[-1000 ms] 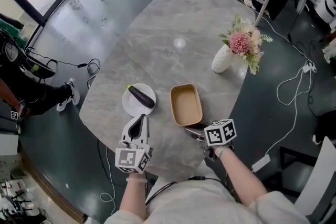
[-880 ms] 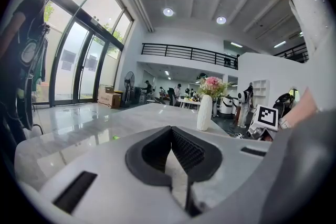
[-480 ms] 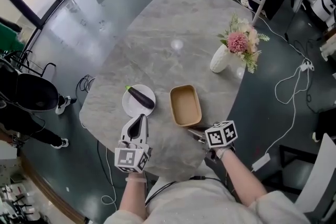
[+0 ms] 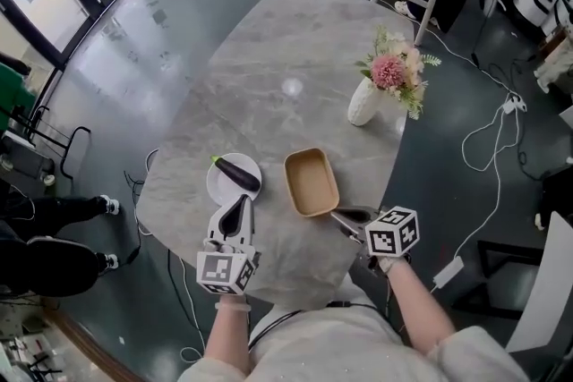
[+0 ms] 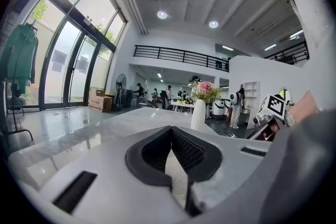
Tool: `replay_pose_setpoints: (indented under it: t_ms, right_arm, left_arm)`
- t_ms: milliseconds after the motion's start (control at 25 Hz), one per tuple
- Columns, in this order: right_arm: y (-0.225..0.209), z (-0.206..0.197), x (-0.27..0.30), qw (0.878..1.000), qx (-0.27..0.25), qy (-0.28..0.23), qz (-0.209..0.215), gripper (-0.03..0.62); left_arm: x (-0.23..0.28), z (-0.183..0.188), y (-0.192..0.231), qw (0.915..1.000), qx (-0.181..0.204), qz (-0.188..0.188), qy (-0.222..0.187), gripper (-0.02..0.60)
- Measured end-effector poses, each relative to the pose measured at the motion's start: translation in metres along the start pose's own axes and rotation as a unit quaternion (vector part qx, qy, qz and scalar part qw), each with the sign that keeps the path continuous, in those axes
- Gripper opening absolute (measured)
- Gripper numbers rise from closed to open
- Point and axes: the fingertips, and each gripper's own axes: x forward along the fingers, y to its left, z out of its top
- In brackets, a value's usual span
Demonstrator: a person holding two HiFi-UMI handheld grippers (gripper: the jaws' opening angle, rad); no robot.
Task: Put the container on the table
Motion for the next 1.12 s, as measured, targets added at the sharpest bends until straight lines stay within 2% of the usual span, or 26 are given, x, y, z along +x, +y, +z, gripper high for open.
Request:
replay_pose_setpoints:
  t_ms: [120,240,320,520,840,1000,1120]
  right_arm:
    - [-0.006,0.019,-0.013,0.998,-0.025,-0.047,-0.041,0.006]
    - [-0.009,0.037,-0.029,0.990,-0.060,-0.100,-0.083,0.006]
    - [-0.008,0.048,-0.040,0.980,-0.093,-0.131,-0.116,0.006]
    - [-0.003,0.067,-0.068,0.948,-0.158,-0.201,-0.190,0.006]
    - [0.013,0.087,-0.099,0.915,-0.197,-0.272,-0.222,0.006]
    - [0.018,0.096,-0.110,0.903,-0.221,-0.287,-0.231,0.006]
    - [0.019,0.097,-0.116,0.899,-0.231,-0.292,-0.230,0.006]
  left_arm:
    - [0.002,0.007,-0.002,0.9999,0.005,-0.012,-0.005,0.003]
    - [0.002,0.013,-0.004,0.9996,0.009,-0.023,-0.011,0.003]
    - [0.001,0.016,-0.004,0.9993,0.013,-0.030,-0.015,0.003]
    - [-0.002,0.023,-0.004,0.9984,0.022,-0.045,-0.026,0.003]
    - [-0.006,0.043,0.000,0.9972,0.034,-0.043,-0.052,0.003]
    - [-0.011,0.049,-0.002,0.9968,0.035,-0.030,-0.065,0.003]
    - [-0.018,0.050,-0.006,0.9970,0.037,-0.018,-0.066,0.003]
